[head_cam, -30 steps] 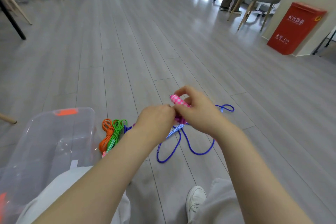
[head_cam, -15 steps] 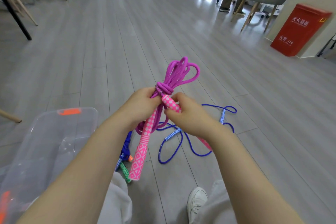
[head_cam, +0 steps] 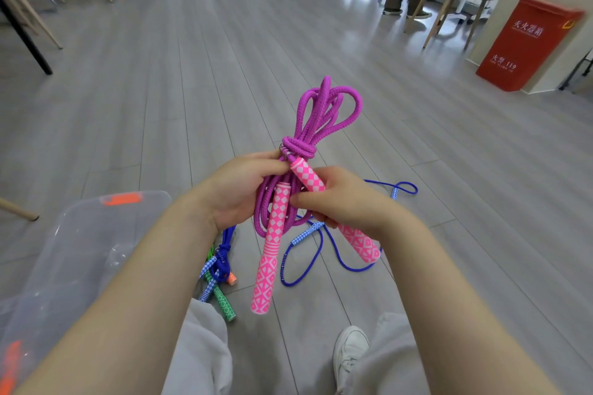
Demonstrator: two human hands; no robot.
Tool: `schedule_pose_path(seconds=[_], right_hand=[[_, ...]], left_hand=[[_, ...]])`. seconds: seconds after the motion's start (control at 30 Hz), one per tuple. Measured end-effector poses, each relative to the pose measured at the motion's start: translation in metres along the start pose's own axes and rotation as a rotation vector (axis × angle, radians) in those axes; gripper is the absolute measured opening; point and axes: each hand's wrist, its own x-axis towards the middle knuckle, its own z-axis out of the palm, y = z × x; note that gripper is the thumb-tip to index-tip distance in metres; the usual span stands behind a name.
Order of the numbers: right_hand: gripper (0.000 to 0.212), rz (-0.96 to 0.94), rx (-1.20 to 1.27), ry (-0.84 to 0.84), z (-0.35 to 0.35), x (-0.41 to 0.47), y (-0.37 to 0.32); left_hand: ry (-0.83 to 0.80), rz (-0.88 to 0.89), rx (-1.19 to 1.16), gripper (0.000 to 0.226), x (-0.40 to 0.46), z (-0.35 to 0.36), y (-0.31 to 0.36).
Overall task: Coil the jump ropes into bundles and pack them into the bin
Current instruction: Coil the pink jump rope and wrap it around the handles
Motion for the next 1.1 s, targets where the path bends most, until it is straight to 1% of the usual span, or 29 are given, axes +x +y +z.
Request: schedule_pose_path(seconds=[0.1, 0.2, 0.3, 0.4, 0.47, 0.53, 0.6, 0.63, 0.7, 0.77, 0.9, 0.97, 1.1], right_hand=[[0.01, 0.007, 0.001, 0.033, 0.004, 0.002, 0.002], [0.006, 0.011, 0.01, 0.096, 0.009, 0.007, 0.002], [0.01, 0.006, -0.011, 0.137, 0.009, 0.009, 0.002], [0.015, 0.02, -0.015, 0.147, 0.004, 0.009, 0.005], [0.015, 0.026, -0.025, 0.169, 0.0, 0.009, 0.009], [0.014, 0.03, -0.037, 0.207, -0.001, 0.011, 0.012], [0.015, 0.035, -0.053, 0.252, 0.0, 0.013, 0.015], [0.016, 0.036, -0.055, 0.269, 0.0, 0.014, 0.016], [0.019, 0.042, -0.029, 0.292, 0.001, 0.016, 0.017], [0.021, 0.05, -0.004, 0.303, 0.0, 0.017, 0.017], [0.023, 0.045, 0.025, 0.282, -0.002, 0.015, 0.016], [0.022, 0.036, 0.017, 0.254, -0.006, 0.013, 0.015], [0.017, 0.031, -0.011, 0.225, -0.011, 0.013, 0.015]], left_hand=[[-0.033, -0.015, -0.038, 0.03, 0.002, 0.002, 0.0], [-0.002, -0.018, -0.026, 0.028, 0.006, 0.001, -0.003], [0.073, 0.027, 0.104, 0.03, 0.01, -0.003, -0.007], [0.093, 0.058, 0.188, 0.028, 0.01, -0.001, -0.009], [0.118, 0.09, 0.237, 0.023, 0.01, 0.001, -0.01], [0.179, 0.104, 0.253, 0.023, 0.013, 0.0, -0.014], [0.273, 0.11, 0.283, 0.024, 0.016, -0.001, -0.016], [0.299, 0.119, 0.303, 0.02, 0.016, 0.0, -0.017], [0.288, 0.145, 0.316, 0.009, 0.015, 0.004, -0.016], [0.226, 0.175, 0.314, 0.009, 0.011, 0.007, -0.015], [0.127, 0.184, 0.364, 0.031, 0.009, 0.005, -0.014], [0.129, 0.185, 0.413, 0.033, 0.01, 0.002, -0.013], [0.197, 0.237, 0.448, 0.024, 0.011, -0.001, -0.012]])
